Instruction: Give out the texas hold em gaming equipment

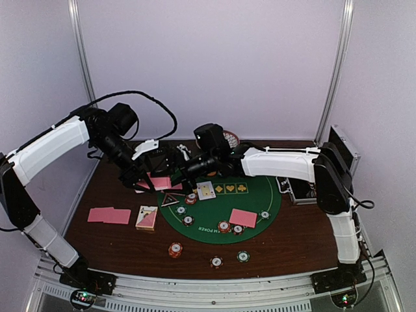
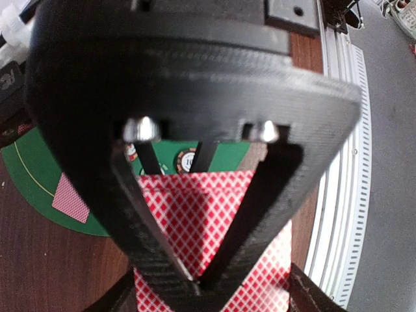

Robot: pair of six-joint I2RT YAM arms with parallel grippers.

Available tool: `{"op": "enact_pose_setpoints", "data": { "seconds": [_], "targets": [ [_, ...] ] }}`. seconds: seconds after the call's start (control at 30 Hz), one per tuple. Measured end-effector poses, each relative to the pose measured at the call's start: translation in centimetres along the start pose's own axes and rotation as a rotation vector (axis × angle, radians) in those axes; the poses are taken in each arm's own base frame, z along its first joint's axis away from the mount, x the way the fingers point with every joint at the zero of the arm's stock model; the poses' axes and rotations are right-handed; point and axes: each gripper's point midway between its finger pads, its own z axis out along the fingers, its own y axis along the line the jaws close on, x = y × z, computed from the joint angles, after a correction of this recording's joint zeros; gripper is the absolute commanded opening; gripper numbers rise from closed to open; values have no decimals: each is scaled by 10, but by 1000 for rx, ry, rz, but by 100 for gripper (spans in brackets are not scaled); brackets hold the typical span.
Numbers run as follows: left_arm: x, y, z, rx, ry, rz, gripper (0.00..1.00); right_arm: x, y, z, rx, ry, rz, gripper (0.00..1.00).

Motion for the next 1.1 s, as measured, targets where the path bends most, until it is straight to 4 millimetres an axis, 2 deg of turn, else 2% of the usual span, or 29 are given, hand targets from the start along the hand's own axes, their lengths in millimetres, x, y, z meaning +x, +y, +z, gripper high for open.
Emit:
{"op": "enact_pose_setpoints", "data": {
  "seconds": [0.3, 0.67, 0.83, 1.1],
  "targets": [
    [0, 0, 0, 1, 2, -1, 0, 0, -15, 0, 7, 12, 24, 75],
    [0, 1, 2, 1, 3, -2, 0, 0, -19, -30, 44, -6, 15, 67],
    [0, 1, 2, 2, 3, -2, 0, 2, -16, -35, 54, -3, 12, 56],
    [1, 1, 2, 2, 4, -2, 0, 4, -3, -43, 48, -7, 2, 30]
  ]
}}
